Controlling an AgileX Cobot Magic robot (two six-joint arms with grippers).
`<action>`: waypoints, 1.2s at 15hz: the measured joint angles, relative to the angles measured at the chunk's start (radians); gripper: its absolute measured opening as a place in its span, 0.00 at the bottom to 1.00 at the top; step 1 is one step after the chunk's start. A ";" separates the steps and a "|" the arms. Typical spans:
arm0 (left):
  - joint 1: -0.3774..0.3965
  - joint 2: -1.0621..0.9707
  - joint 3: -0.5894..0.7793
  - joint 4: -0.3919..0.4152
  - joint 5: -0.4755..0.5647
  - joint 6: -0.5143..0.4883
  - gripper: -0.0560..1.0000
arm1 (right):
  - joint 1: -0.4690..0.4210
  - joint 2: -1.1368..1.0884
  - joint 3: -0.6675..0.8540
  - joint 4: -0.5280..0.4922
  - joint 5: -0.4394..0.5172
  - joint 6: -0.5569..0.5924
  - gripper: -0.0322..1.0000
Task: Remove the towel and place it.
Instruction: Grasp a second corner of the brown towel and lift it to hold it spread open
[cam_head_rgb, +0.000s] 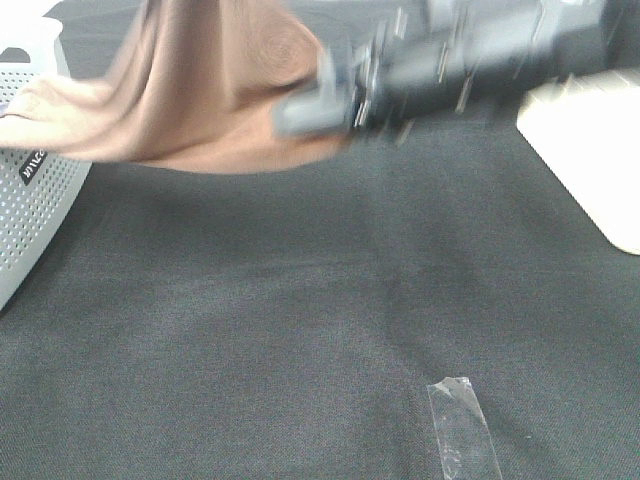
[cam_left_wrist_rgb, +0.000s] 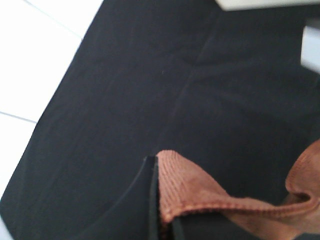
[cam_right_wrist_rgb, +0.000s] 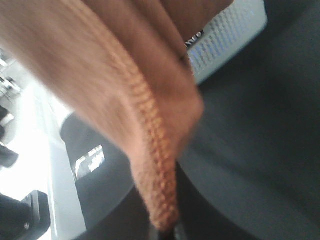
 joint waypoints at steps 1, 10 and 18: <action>0.000 0.005 0.000 0.016 0.000 0.002 0.05 | 0.000 -0.018 -0.079 -0.185 0.018 0.185 0.03; 0.039 0.012 0.000 0.072 -0.360 -0.060 0.05 | 0.000 0.014 -0.915 -1.126 0.306 0.648 0.03; 0.168 0.023 0.000 0.083 -0.592 -0.102 0.05 | 0.000 0.115 -1.132 -1.283 0.035 0.671 0.03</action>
